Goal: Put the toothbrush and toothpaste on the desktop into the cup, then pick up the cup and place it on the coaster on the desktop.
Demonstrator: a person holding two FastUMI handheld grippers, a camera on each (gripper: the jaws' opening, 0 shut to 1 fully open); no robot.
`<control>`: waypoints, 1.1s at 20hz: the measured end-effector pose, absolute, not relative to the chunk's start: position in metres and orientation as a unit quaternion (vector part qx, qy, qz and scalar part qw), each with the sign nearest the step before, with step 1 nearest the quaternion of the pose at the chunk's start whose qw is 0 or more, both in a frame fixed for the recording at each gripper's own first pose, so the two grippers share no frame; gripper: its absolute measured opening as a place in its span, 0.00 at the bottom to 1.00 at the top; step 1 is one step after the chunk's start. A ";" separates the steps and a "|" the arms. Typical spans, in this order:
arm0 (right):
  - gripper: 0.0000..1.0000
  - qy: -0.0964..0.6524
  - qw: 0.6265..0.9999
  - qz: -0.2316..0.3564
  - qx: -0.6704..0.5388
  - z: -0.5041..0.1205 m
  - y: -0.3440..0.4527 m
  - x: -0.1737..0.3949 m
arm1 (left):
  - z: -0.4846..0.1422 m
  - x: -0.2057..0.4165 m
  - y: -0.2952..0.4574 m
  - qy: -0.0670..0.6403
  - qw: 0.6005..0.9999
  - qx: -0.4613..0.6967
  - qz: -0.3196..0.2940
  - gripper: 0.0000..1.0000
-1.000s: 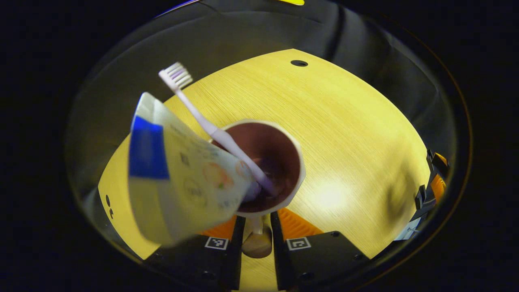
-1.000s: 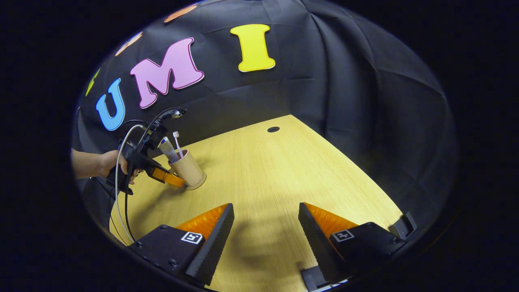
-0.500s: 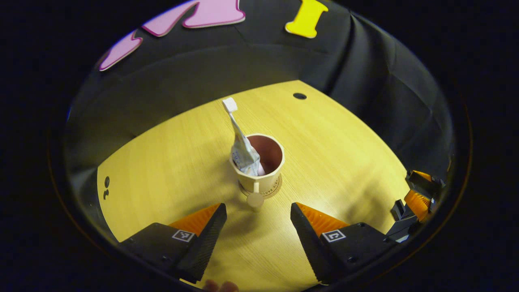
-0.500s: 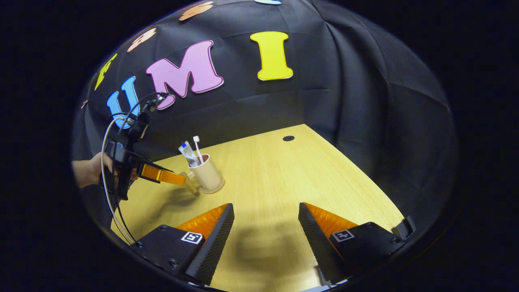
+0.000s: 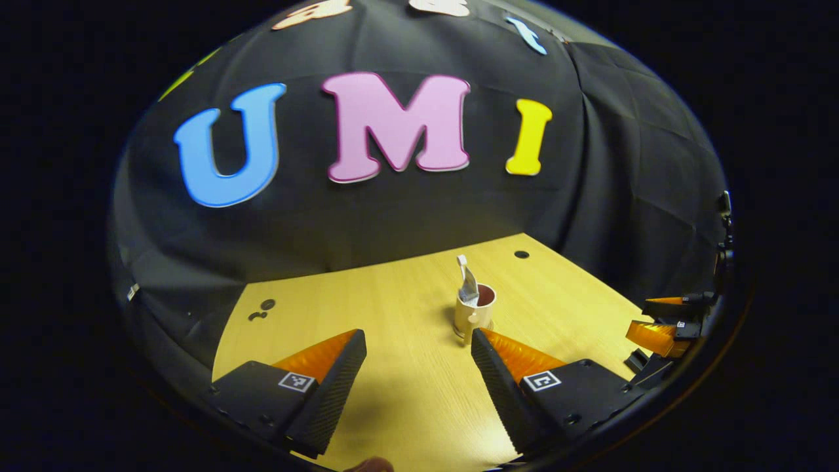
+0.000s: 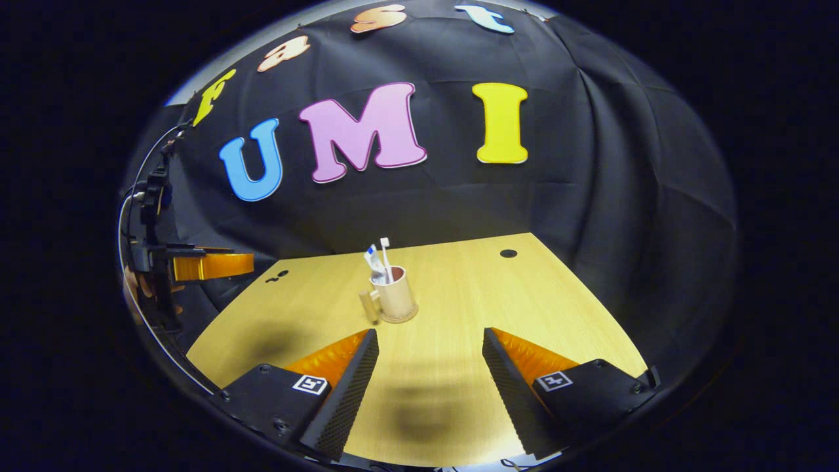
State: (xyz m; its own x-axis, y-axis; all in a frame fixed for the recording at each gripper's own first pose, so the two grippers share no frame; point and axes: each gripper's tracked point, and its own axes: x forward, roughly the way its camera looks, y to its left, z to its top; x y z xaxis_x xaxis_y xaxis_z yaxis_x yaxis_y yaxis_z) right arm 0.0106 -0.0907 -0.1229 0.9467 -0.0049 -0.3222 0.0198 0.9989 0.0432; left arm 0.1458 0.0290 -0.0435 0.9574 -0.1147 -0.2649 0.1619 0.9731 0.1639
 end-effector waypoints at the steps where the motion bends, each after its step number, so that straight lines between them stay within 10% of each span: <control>1: 0.98 0.158 0.987 -0.003 0.017 -0.116 -0.083 0.007 | -0.040 0.128 0.041 0.117 0.988 0.081 -0.062 0.99; 13: 0.98 0.126 0.992 -0.002 0.009 -0.090 -0.018 -0.080 | -0.059 -0.039 0.147 0.028 0.998 -0.031 0.039 0.98; 22: 0.98 0.123 0.992 -0.029 0.030 -0.098 -0.013 -0.109 | -0.079 -0.072 0.121 0.034 0.998 -0.056 -0.005 0.98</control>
